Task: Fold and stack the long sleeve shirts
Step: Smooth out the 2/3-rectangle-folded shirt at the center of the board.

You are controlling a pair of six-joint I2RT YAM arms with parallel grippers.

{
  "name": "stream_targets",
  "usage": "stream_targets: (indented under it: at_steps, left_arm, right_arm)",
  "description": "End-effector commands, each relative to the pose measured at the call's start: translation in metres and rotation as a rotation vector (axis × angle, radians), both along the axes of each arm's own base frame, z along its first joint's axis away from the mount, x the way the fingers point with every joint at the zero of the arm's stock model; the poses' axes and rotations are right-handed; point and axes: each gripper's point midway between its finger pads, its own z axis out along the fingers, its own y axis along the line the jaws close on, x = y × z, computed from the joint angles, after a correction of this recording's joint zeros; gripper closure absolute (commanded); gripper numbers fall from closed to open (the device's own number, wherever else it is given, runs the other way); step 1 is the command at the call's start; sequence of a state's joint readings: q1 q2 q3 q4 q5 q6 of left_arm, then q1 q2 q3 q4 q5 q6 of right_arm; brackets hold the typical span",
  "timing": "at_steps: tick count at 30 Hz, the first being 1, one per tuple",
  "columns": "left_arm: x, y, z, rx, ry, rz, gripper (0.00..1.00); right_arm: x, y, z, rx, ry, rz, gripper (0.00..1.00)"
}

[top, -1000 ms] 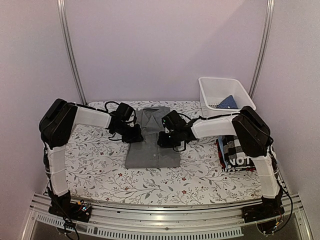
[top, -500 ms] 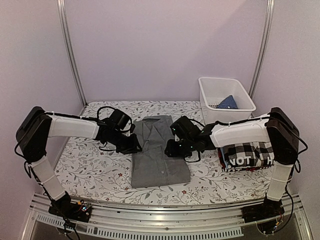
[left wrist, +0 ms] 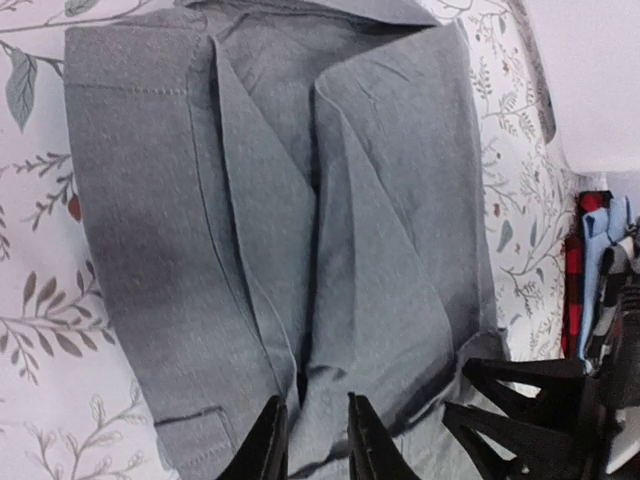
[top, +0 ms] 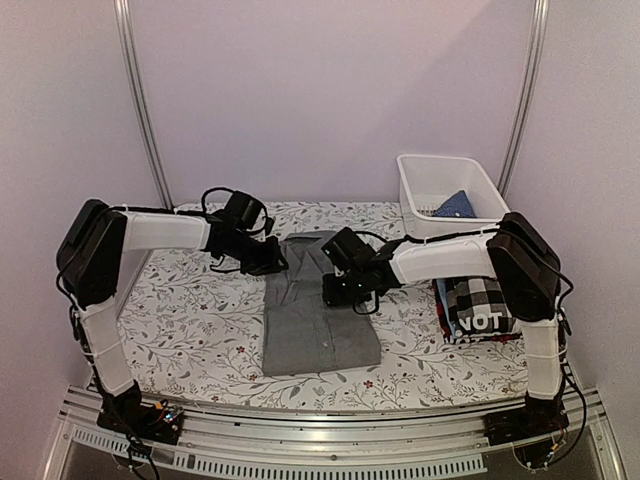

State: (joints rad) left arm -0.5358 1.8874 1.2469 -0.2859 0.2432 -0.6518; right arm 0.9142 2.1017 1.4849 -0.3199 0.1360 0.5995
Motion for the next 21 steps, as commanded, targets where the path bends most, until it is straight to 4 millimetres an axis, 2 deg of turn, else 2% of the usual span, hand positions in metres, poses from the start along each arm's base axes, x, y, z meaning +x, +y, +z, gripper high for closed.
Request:
stream_targets:
  at_steps: [1, 3, 5, 8, 10, 15, 19, 21]
  left_arm:
    - [0.045, 0.011, -0.012, 0.018, -0.026, 0.013, 0.78]
    - [0.065, 0.014, -0.020, 0.019, -0.027, 0.014, 0.79]
    - [0.084, 0.019, -0.032, 0.037, -0.022, 0.023, 0.79]
    - [0.108, 0.027, -0.047, 0.047, -0.013, 0.040, 0.79]
    - [0.117, 0.036, -0.062, 0.067, 0.026, 0.062, 0.79]
    - [0.129, 0.048, -0.084, 0.082, 0.062, 0.079, 0.79]
    - [0.134, 0.041, -0.081, 0.066, 0.054, 0.046, 0.80]
    - [0.135, 0.038, -0.079, 0.055, 0.053, 0.036, 0.80]
  right_arm:
    - [0.013, -0.022, -0.035, -0.081, 0.051, -0.023, 0.62]
    - [0.012, -0.025, -0.044, -0.088, 0.073, -0.023, 0.62]
    - [0.010, -0.026, -0.044, -0.088, 0.083, -0.026, 0.62]
    - [0.009, -0.025, -0.032, -0.065, 0.078, -0.023, 0.62]
    - [0.008, -0.022, -0.022, -0.044, 0.078, -0.015, 0.61]
    - [0.014, -0.021, 0.017, 0.000, 0.012, -0.018, 0.59]
    - [0.043, -0.008, 0.062, 0.048, -0.113, 0.004, 0.57]
    - [0.059, 0.002, 0.067, 0.056, -0.148, 0.022, 0.57]
